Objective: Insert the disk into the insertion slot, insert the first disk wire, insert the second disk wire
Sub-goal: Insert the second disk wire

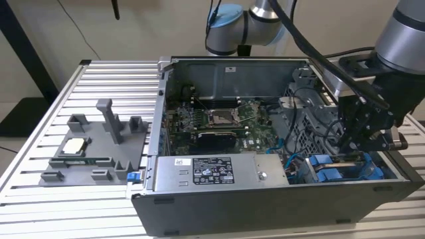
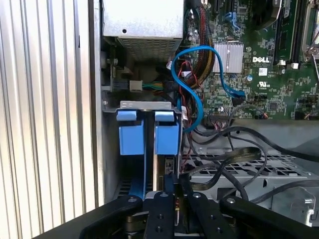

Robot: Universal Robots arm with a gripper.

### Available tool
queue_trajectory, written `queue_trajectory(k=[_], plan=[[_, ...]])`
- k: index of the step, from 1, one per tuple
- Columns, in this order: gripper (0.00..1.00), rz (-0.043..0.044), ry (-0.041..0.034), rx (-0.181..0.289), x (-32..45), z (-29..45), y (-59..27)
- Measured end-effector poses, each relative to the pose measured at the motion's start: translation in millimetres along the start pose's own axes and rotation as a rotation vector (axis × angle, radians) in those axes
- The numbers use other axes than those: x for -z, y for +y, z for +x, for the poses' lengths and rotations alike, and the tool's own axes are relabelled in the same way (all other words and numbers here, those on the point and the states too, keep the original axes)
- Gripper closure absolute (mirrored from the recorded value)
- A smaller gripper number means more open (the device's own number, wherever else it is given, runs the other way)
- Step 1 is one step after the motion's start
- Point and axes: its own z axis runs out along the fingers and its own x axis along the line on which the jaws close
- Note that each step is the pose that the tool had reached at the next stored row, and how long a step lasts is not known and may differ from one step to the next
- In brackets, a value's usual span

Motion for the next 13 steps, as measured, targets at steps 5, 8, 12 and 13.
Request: queue_trajectory(k=[5, 8, 12, 13], plan=[[0.84, 0.0007, 0.0004, -0.004, -3.3, 0.8, 0.1], [0.84, 0.0007, 0.0002, -0.004, -5.1, 1.7, -1.1], [0.84, 0.001, 0.0002, -0.004, -7.2, 2.1, -1.1], [0.84, 0.0012, -0.0005, -0.004, -7.6, 2.1, -1.1]])
